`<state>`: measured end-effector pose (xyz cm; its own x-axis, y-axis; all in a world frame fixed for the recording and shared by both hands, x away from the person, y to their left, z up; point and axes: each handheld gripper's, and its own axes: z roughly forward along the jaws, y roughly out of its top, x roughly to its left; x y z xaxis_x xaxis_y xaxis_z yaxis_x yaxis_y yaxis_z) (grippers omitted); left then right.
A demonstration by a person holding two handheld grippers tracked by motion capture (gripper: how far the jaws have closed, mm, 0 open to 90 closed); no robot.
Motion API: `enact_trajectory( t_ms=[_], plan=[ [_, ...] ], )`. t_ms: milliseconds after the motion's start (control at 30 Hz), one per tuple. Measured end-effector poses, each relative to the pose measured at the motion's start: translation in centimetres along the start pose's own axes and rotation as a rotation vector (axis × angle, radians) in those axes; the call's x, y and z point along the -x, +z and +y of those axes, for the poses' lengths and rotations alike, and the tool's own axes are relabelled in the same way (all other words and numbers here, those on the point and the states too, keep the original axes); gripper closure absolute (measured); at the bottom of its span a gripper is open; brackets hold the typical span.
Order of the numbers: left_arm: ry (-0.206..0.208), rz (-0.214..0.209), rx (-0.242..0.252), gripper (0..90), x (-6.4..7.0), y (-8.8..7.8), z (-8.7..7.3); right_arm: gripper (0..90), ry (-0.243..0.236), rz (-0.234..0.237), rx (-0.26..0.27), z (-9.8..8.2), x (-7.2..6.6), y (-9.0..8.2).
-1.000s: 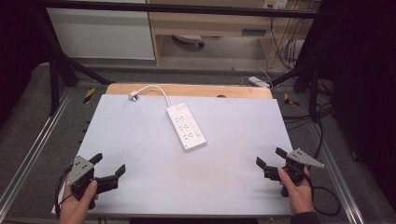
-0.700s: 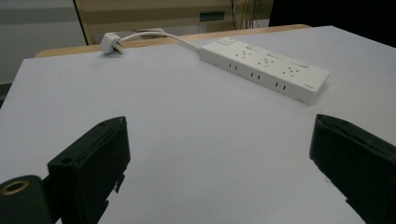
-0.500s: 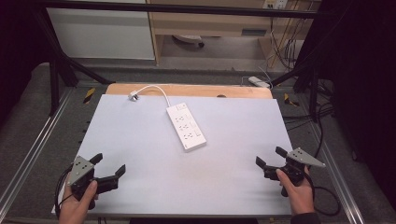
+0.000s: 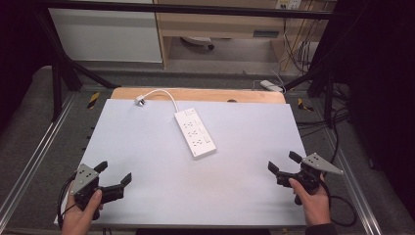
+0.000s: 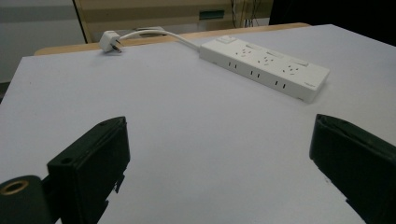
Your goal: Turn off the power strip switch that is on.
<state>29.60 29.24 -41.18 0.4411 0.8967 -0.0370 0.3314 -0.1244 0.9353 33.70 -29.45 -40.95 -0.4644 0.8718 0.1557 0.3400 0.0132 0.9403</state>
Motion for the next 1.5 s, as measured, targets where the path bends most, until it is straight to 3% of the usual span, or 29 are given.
enact_trajectory(
  t_ms=[167,233,467,967,1367,1500],
  plan=[
    [0.004,-0.001,-0.007,4.9,0.0,0.0,0.0,3.6,-0.009,0.002,0.003,0.7,-0.4,0.1],
    [0.008,0.005,-0.008,4.8,-0.1,0.0,-0.1,5.9,-0.013,-0.025,-0.021,1.3,-0.7,0.3],
    [0.006,0.001,-0.016,4.7,0.1,0.1,-0.2,4.5,-0.014,-0.018,-0.046,2.3,-1.1,1.2],
    [0.006,-0.002,-0.005,4.7,-0.2,0.0,-0.1,5.6,-0.066,0.027,-0.072,5.8,-3.0,4.2],
    [0.003,-0.006,-0.006,4.7,-0.3,0.3,-0.1,6.3,-0.104,0.047,-0.094,7.0,-4.1,6.3],
    [0.008,-0.007,0.001,4.7,-0.3,0.4,0.0,6.5,-0.093,0.054,-0.096,7.3,-4.1,6.7]
  ],
)
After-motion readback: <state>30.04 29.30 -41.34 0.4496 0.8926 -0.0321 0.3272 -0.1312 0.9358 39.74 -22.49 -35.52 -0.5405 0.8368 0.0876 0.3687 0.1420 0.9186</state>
